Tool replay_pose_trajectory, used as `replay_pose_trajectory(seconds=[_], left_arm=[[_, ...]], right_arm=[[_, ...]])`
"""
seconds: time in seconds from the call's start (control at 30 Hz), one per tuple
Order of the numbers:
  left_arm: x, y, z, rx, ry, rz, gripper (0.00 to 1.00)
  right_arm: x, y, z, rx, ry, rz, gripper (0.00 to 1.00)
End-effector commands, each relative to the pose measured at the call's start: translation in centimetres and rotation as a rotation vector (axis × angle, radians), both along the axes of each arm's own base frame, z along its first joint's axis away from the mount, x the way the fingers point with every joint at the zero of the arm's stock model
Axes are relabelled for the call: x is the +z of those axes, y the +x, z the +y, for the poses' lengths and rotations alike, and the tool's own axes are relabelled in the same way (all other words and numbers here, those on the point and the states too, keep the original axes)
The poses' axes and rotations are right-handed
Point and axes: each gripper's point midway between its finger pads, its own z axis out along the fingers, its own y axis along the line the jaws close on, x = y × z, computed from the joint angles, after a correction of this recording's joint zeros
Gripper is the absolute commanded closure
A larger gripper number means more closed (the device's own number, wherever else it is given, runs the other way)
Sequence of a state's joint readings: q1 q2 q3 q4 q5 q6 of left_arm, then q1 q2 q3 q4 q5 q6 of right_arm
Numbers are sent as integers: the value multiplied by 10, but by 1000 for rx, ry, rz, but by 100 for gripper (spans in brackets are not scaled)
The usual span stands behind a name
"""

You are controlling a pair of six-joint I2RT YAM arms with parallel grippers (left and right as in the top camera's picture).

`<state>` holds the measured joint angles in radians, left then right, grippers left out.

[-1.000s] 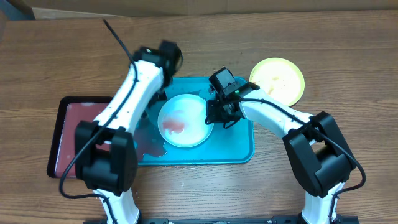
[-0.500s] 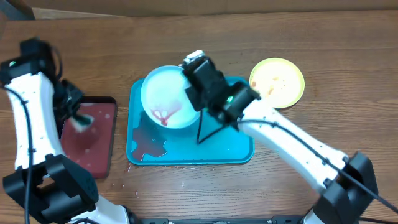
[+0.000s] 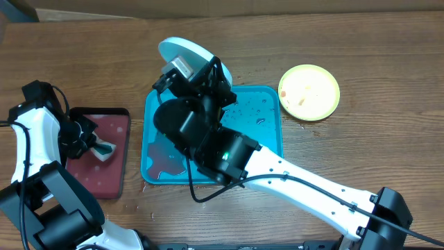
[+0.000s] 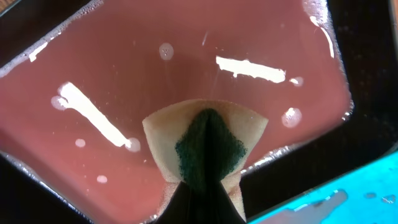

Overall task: Clean dirty plates on tray and stack at the side
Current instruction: 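Lift the white plate with the right gripper and stack it on the yellow plate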

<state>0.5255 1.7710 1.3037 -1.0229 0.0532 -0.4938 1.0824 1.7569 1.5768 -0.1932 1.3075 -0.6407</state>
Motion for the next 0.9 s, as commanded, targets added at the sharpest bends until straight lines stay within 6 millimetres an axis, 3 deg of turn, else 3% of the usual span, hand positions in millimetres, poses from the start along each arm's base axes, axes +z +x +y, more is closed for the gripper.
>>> replay_pose_trajectory(seconds=[0.0, 0.2, 0.23, 0.27, 0.37, 0.43, 0.47, 0.7, 0.87], left_arm=[[-6, -7, 3, -10, 19, 12, 96], [-11, -6, 8, 3, 27, -3, 94], [-11, -6, 9, 4, 30, -6, 87], [-11, -5, 10, 5, 32, -9, 73], [-11, -3, 12, 8, 37, -19, 48], [-11, -3, 13, 9, 38, -22, 23], [-11, -2, 12, 9, 36, -23, 19], [4, 1, 14, -2, 38, -27, 24], [46, 8, 24, 6, 75, -32, 27]], right_arm=[[24, -17, -9, -72, -121, -21, 96], [25, -17, -12, -95, -52, -44, 96], [25, -15, -16, -110, -35, -49, 96], [25, -13, -21, -131, -18, -56, 96], [23, -7, -33, -178, 21, -70, 97], [20, -3, -39, -194, 44, -74, 97], [18, -1, -41, -195, 53, -73, 97], [-23, 9, -29, -62, 118, 59, 97], [-71, 18, -33, -6, 280, 264, 97]])
